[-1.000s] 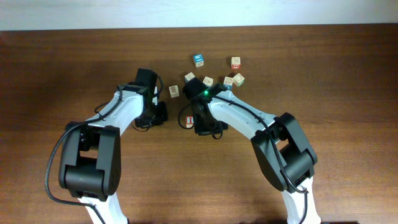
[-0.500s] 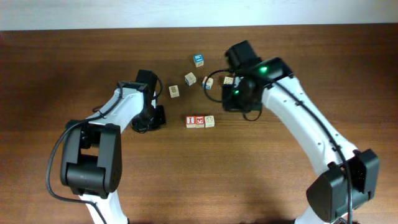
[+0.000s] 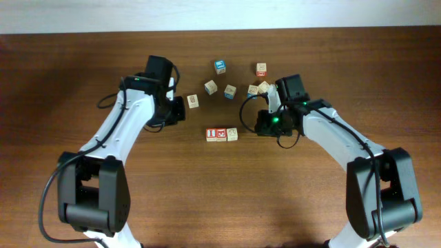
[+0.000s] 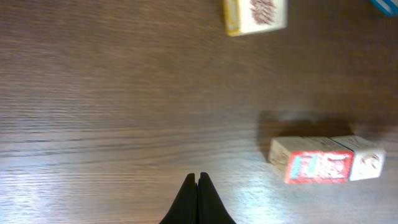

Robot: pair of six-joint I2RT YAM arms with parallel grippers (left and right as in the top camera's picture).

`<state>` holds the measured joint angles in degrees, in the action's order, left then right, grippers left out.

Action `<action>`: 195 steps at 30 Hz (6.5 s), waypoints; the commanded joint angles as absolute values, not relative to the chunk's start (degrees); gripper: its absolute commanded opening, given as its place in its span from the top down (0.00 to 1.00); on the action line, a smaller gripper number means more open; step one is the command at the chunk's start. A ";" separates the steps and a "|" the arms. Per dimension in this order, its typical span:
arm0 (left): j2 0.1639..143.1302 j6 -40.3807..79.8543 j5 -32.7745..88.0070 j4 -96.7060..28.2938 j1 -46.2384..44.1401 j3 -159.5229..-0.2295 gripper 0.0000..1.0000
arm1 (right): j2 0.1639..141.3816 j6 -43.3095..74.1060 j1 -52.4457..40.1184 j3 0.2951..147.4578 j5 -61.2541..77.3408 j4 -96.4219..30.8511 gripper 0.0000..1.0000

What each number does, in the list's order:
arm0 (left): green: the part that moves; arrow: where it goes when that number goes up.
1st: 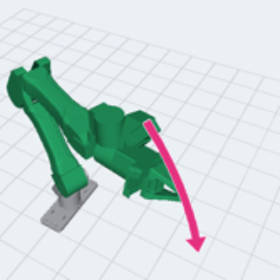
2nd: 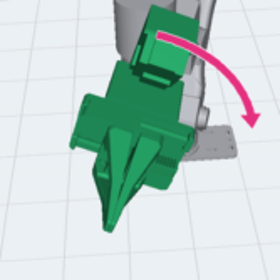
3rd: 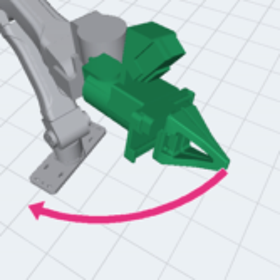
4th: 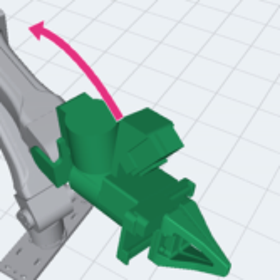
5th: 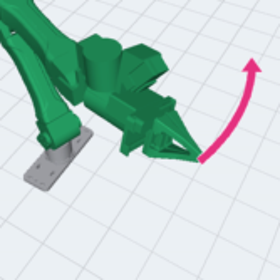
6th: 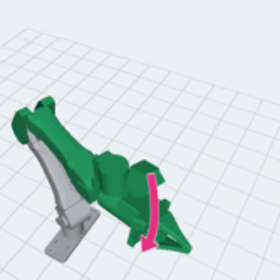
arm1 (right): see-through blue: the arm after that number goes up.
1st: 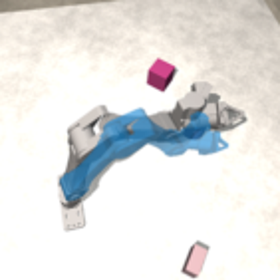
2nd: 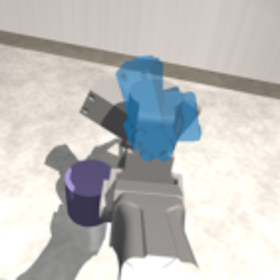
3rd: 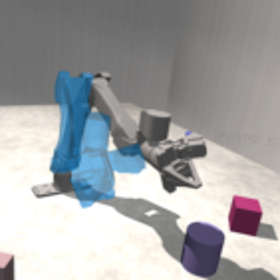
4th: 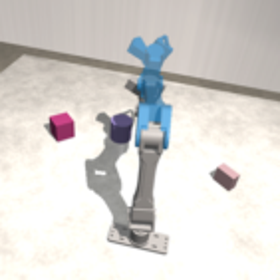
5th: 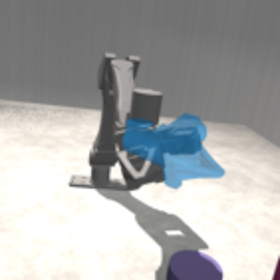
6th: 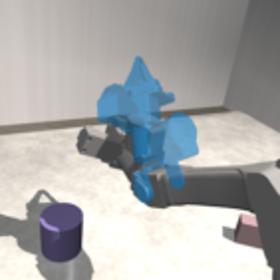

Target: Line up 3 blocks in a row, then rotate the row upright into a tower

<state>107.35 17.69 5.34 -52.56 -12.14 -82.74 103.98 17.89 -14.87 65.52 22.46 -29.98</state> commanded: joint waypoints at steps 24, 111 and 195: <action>106.91 20.34 3.18 -51.31 -15.03 -83.31 1.00 | 111.94 24.99 -20.25 63.55 27.66 -18.59 0.96; 114.54 17.32 34.74 -34.70 -12.67 -71.29 1.00 | 114.74 14.00 -11.62 63.16 44.86 -18.48 0.96; 114.54 17.34 34.79 -35.20 -12.67 -71.29 1.00 | 110.17 17.45 -19.99 62.61 47.35 -13.67 0.96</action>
